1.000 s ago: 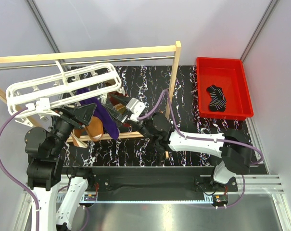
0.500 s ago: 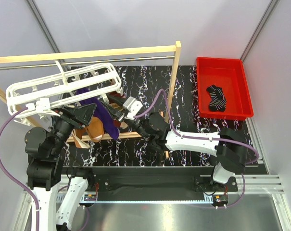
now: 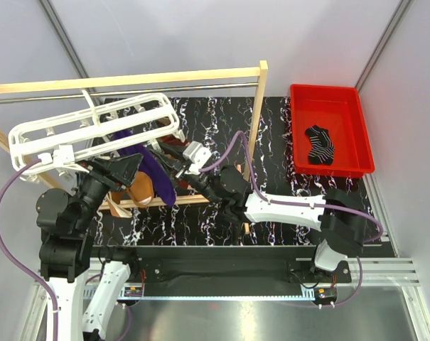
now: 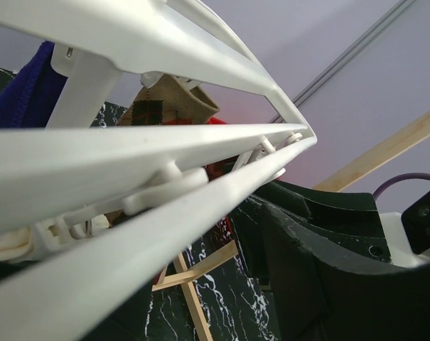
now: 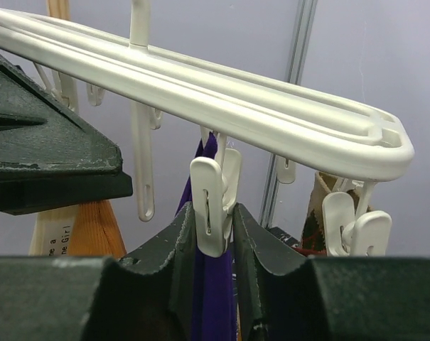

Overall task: Clip the socks to the hanger
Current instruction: Open the clamp at the hanger.

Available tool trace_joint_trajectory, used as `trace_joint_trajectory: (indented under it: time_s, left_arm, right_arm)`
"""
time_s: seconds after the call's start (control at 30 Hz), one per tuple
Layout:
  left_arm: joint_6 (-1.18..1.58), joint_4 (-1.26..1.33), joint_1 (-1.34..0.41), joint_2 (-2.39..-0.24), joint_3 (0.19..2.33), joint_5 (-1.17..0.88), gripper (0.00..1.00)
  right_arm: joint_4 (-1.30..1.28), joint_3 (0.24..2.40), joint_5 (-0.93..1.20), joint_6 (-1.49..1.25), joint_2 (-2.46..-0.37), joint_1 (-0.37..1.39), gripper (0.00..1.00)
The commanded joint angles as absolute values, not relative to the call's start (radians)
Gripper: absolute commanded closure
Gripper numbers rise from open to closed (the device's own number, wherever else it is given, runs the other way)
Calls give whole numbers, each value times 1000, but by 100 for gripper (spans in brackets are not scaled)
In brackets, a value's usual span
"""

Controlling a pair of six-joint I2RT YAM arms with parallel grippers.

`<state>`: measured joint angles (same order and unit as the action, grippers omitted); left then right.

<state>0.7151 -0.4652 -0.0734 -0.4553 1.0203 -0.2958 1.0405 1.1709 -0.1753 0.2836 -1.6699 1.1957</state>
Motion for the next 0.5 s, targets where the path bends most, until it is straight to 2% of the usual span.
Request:
trace_joint_trajectory:
  time_s: [0.0, 0.13, 0.3, 0.47]
  left_arm:
    - [707, -451, -77, -433, 1031, -333, 39]
    - [696, -485, -75, -402, 1037, -366, 38]
    - [721, -515, -75, -351, 1009, -443, 39]
    - [773, -497, -75, -315, 996, -528, 39]
  right_arm:
    - [984, 1175, -190, 235, -1600, 1204, 94]
    - [795, 1199, -137, 184, -1540, 1200, 100]
    - [440, 1302, -31, 114, -1493, 1197, 100]
    - [238, 1399, 52, 60, -1480, 1200, 100]
